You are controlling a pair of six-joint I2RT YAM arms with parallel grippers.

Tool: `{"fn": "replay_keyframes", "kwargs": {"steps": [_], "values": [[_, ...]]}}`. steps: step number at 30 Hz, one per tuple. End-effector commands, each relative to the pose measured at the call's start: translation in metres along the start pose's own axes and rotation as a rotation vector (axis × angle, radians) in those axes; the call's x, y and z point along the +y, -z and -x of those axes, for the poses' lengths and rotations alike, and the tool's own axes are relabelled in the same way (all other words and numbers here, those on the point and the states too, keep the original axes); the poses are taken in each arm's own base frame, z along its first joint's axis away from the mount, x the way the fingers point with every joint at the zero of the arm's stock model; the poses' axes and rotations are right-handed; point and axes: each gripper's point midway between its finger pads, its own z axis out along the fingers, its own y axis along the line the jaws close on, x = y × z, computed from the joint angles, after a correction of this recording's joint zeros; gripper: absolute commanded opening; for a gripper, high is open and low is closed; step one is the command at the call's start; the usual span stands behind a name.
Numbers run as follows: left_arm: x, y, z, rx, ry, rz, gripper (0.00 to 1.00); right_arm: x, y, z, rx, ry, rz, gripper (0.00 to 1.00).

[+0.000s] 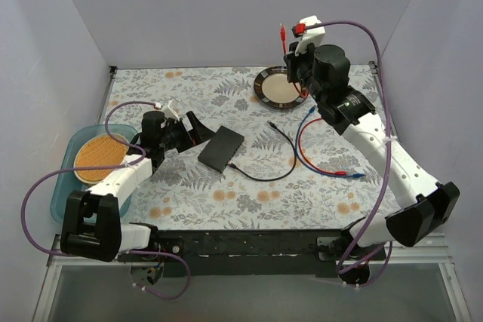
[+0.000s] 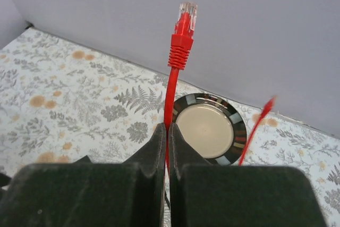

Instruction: Insert the plug into the switch port

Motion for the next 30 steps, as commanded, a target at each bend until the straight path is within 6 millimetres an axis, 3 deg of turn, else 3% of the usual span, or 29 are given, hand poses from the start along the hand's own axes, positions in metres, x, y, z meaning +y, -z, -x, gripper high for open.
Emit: {"fn": "replay_keyframes", "kwargs": {"steps": [1,6,7,11,14,21,30], "values": [[-0.044,0.016,0.018,-0.03,-0.049,-0.149,0.98,0.036,0.002,-0.06,0.201,0.095,0.227,0.01],[-0.074,0.032,0.024,-0.035,-0.079,-0.249,0.98,0.081,0.032,-0.122,0.337,0.077,0.513,0.01],[-0.078,0.035,0.024,-0.039,-0.086,-0.263,0.98,0.084,0.038,-0.149,0.389,0.073,0.538,0.01],[-0.092,0.042,0.023,-0.038,-0.109,-0.343,0.98,0.101,0.062,-0.176,0.396,0.021,0.65,0.01],[-0.1,0.042,0.018,-0.013,-0.088,-0.407,0.98,0.114,0.077,-0.183,0.374,-0.027,0.73,0.01],[-0.113,0.039,0.004,0.033,-0.105,-0.476,0.9,0.134,0.093,-0.173,0.361,-0.094,0.868,0.01],[-0.134,0.025,-0.01,0.09,-0.114,-0.515,0.79,0.14,0.106,-0.171,0.355,-0.119,0.917,0.01]]}}
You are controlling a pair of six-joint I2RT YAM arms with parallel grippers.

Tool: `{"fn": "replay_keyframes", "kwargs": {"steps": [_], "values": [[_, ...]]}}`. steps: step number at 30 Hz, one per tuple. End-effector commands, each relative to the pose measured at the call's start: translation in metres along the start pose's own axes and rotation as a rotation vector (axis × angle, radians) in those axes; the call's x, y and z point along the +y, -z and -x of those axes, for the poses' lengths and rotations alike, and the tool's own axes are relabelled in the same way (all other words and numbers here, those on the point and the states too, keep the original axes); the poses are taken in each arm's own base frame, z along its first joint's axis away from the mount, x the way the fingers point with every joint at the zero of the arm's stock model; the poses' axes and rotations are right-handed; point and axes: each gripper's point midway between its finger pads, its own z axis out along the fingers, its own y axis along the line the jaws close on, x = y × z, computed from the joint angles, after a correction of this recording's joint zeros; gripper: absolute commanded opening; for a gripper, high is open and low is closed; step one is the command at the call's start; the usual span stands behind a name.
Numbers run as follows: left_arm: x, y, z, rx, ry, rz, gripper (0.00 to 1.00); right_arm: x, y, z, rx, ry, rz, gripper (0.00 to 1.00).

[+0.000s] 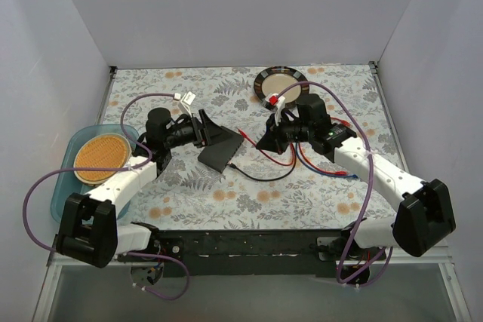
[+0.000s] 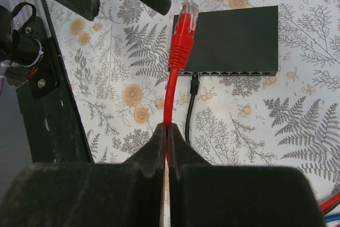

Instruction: Insert the plug into the switch port

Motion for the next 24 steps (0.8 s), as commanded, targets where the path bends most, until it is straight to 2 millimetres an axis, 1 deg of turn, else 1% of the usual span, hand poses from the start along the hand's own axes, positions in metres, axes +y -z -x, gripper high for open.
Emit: {"fn": "replay_keyframes", "kwargs": {"steps": [1,3,7,10,15,17,24], "values": [[-0.021,-0.009,0.007,0.001,-0.045,-0.055,0.78,0.019,0.008,0.02,-0.073,0.038,0.066,0.01],[-0.021,-0.014,0.003,0.019,-0.04,-0.062,0.75,0.023,0.01,0.021,-0.08,0.045,0.078,0.01],[-0.028,-0.019,0.002,0.024,-0.044,-0.079,0.71,0.024,0.01,0.02,-0.082,0.047,0.086,0.01],[-0.033,-0.018,0.005,0.014,-0.057,-0.086,0.7,0.025,0.009,0.017,-0.073,0.04,0.098,0.01],[-0.039,-0.016,0.007,0.009,-0.085,-0.102,0.7,0.035,0.008,0.013,-0.042,0.025,0.161,0.01],[-0.041,-0.016,0.007,0.006,-0.092,-0.115,0.69,0.035,0.007,0.01,-0.031,0.024,0.174,0.01],[-0.042,-0.017,0.006,0.013,-0.088,-0.125,0.67,0.042,0.007,0.01,-0.029,0.026,0.215,0.01]]}}
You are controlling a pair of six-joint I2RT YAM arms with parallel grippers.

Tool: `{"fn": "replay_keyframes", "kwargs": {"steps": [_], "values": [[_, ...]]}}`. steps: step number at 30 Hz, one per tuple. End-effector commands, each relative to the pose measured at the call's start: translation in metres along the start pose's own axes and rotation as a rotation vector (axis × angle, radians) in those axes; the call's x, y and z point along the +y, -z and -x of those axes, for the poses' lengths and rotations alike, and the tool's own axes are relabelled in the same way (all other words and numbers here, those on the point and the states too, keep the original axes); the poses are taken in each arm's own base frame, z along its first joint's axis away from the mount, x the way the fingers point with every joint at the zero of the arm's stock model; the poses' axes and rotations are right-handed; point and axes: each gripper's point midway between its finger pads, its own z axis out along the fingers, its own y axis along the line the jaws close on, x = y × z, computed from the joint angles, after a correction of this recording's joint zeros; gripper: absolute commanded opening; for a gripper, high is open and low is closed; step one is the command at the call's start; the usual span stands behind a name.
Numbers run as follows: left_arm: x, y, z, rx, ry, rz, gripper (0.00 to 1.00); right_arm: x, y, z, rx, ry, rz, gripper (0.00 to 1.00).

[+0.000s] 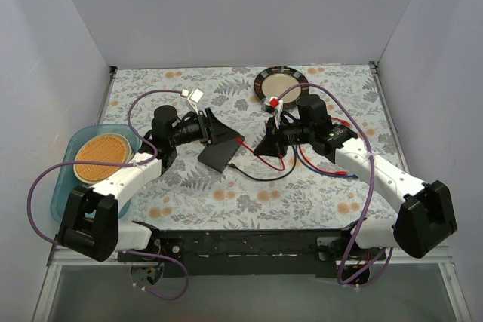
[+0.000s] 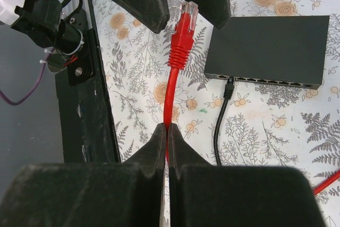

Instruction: Insert the plug into the switch port

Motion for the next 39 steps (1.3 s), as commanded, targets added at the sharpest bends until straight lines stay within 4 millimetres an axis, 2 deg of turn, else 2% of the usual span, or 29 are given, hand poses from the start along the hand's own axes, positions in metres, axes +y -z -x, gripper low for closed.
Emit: {"fn": "replay_keyframes", "kwargs": {"steps": [1,9,12,13,17,23,27,30,31,33,34,35,38,39], "values": [[-0.025,0.002,0.013,-0.019,-0.065,-0.067,0.66,0.011,0.001,0.01,-0.02,0.031,0.055,0.01],[-0.027,0.002,0.01,-0.001,-0.071,-0.082,0.61,0.003,0.002,0.013,-0.03,0.025,-0.005,0.01],[-0.029,0.002,0.009,0.008,-0.074,-0.091,0.54,-0.001,0.003,0.014,-0.037,0.028,-0.033,0.01],[-0.028,0.001,0.009,0.013,-0.073,-0.093,0.47,-0.001,0.004,0.016,-0.044,0.034,-0.037,0.01],[-0.031,-0.002,0.005,0.036,-0.072,-0.111,0.36,0.0,0.005,0.02,-0.058,0.044,-0.039,0.01],[-0.03,-0.004,0.004,0.037,-0.072,-0.111,0.34,0.004,0.004,0.02,-0.059,0.047,-0.013,0.01],[-0.026,-0.006,0.002,0.04,-0.066,-0.106,0.12,0.007,0.004,0.019,-0.062,0.027,-0.002,0.01],[-0.025,-0.005,0.0,0.039,-0.074,-0.107,0.0,0.007,0.003,0.016,-0.056,0.022,0.004,0.01],[-0.025,-0.005,0.0,0.035,-0.082,-0.111,0.0,0.008,0.003,0.017,-0.059,0.026,0.004,0.01],[-0.026,-0.003,-0.002,0.03,-0.11,-0.123,0.0,0.007,0.004,0.021,-0.073,0.022,-0.004,0.31],[-0.026,-0.002,-0.004,0.024,-0.128,-0.131,0.0,0.009,0.005,0.025,-0.084,0.025,0.0,0.4],[-0.027,-0.001,-0.006,0.028,-0.147,-0.141,0.0,0.011,0.006,0.027,-0.094,0.021,0.007,0.58],[-0.029,0.003,-0.011,0.028,-0.197,-0.169,0.0,0.017,0.009,0.041,-0.14,0.048,0.021,0.75],[-0.03,0.005,-0.013,0.029,-0.221,-0.179,0.0,0.019,0.01,0.046,-0.158,0.043,0.028,0.77]]}}
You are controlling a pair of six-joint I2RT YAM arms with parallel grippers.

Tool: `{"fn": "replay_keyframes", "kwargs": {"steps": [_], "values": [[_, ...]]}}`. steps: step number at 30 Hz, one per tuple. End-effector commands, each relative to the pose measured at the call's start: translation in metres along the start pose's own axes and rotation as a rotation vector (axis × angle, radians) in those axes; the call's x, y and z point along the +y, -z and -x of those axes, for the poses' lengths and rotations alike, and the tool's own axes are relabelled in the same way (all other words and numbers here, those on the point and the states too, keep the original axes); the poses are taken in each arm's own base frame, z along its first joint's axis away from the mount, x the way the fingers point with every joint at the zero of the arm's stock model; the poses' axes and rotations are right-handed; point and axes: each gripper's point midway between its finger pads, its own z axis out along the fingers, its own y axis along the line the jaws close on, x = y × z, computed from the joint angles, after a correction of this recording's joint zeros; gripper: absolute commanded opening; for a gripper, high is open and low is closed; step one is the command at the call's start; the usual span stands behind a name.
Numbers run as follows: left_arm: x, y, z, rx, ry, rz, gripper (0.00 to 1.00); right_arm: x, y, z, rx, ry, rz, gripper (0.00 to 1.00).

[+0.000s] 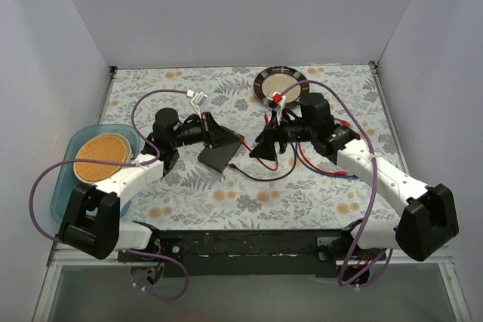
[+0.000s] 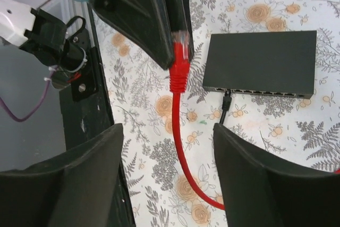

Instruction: Insert the plug into the switch port

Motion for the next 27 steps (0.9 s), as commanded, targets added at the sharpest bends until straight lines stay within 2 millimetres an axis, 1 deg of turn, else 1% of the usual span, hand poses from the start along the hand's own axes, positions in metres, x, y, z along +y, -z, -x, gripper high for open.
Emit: {"fn": "replay_keyframes", "kwargs": {"steps": [1,2,3,4,5,7,11,13,14,19,24,25,26,27], "values": [[-0.019,0.007,-0.002,-0.013,-0.154,-0.084,0.0,0.021,0.008,0.038,-0.134,0.077,0.061,0.77],[-0.021,0.009,-0.006,-0.015,-0.164,-0.09,0.0,0.028,0.009,0.042,-0.146,0.083,0.101,0.78],[-0.024,0.011,-0.008,-0.014,-0.176,-0.106,0.0,0.031,0.009,0.04,-0.15,0.043,0.124,0.78],[-0.03,0.012,-0.006,-0.028,-0.206,-0.128,0.0,0.035,0.011,0.053,-0.2,0.07,0.151,0.77],[-0.033,0.016,-0.009,-0.028,-0.217,-0.142,0.0,0.043,0.013,0.054,-0.21,0.071,0.198,0.77],[-0.043,0.019,-0.008,-0.051,-0.261,-0.171,0.0,0.047,0.017,0.061,-0.255,0.056,0.232,0.78],[-0.056,0.027,-0.01,-0.077,-0.325,-0.203,0.0,0.048,0.013,0.061,-0.248,0.005,0.268,0.77],[-0.062,0.029,-0.01,-0.073,-0.346,-0.222,0.0,0.049,0.009,0.055,-0.236,-0.046,0.289,0.75],[-0.063,0.029,-0.011,-0.068,-0.343,-0.227,0.0,0.05,0.01,0.059,-0.262,-0.025,0.298,0.75],[-0.068,0.028,-0.014,-0.047,-0.342,-0.26,0.0,0.054,0.0,0.052,-0.249,-0.047,0.314,0.71],[-0.07,0.027,-0.014,-0.041,-0.344,-0.262,0.0,0.06,-0.012,0.052,-0.229,-0.044,0.326,0.63],[-0.07,0.026,-0.014,-0.04,-0.34,-0.259,0.0,0.059,-0.014,0.052,-0.223,-0.046,0.321,0.6],[-0.07,0.027,-0.013,-0.042,-0.343,-0.258,0.0,0.059,-0.015,0.053,-0.222,-0.044,0.317,0.54],[-0.07,0.026,-0.013,-0.043,-0.344,-0.257,0.0,0.058,-0.017,0.052,-0.218,-0.044,0.317,0.52]]}}
